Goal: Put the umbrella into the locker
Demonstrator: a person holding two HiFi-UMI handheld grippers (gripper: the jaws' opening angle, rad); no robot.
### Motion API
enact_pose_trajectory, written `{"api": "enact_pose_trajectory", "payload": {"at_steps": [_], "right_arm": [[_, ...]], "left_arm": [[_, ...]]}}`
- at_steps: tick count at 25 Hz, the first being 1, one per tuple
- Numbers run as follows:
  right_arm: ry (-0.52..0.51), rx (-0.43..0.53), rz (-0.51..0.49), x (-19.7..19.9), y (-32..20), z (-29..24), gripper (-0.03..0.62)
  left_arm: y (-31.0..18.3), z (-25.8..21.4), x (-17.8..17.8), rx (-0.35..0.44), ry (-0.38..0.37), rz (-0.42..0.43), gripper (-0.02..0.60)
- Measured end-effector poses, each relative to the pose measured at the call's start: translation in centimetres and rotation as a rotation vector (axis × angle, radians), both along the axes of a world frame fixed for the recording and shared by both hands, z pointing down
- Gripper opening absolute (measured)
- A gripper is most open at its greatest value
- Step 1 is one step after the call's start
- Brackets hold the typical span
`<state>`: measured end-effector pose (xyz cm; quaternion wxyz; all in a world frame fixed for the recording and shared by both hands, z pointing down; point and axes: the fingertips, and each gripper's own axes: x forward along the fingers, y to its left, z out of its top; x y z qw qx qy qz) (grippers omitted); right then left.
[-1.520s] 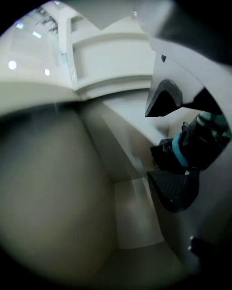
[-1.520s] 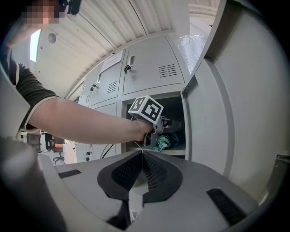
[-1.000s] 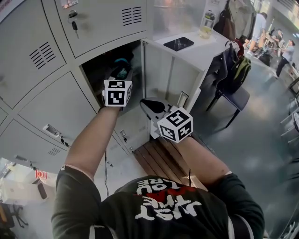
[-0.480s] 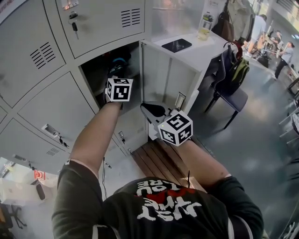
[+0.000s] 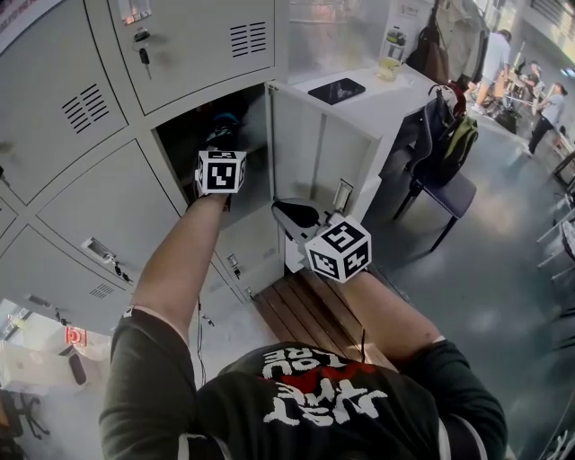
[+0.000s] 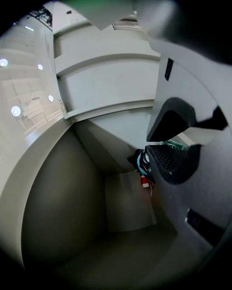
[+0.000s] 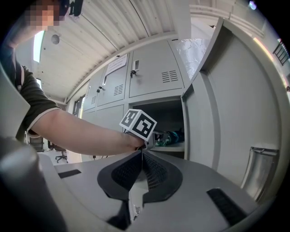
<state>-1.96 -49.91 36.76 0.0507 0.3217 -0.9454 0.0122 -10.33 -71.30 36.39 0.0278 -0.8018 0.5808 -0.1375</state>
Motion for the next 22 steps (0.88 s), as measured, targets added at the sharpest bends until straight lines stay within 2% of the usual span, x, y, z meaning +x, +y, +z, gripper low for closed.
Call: {"api": "enact_pose_trajectory", "payload": {"at_steps": [4, 15, 22], "right_arm": [[-0.002, 0.002, -0.011, -0.3, 0.0, -0.3, 0.034], [-0.012, 0.015, -0.041, -0.8, 0.3, -1.2, 0.034], [-0.027, 0.008, -0.076, -1.1, 0.8, -1.1, 0.034]], "left_arm": [[1.9, -0.5, 0.3, 0.012, 0.023, 0.036, 0.03], [9.2, -1.0, 0.9, 0.018, 0.166, 0.119, 0.04], [16.0, 0.7, -1.1, 0.02, 0.231, 0.12, 0.04]]}}
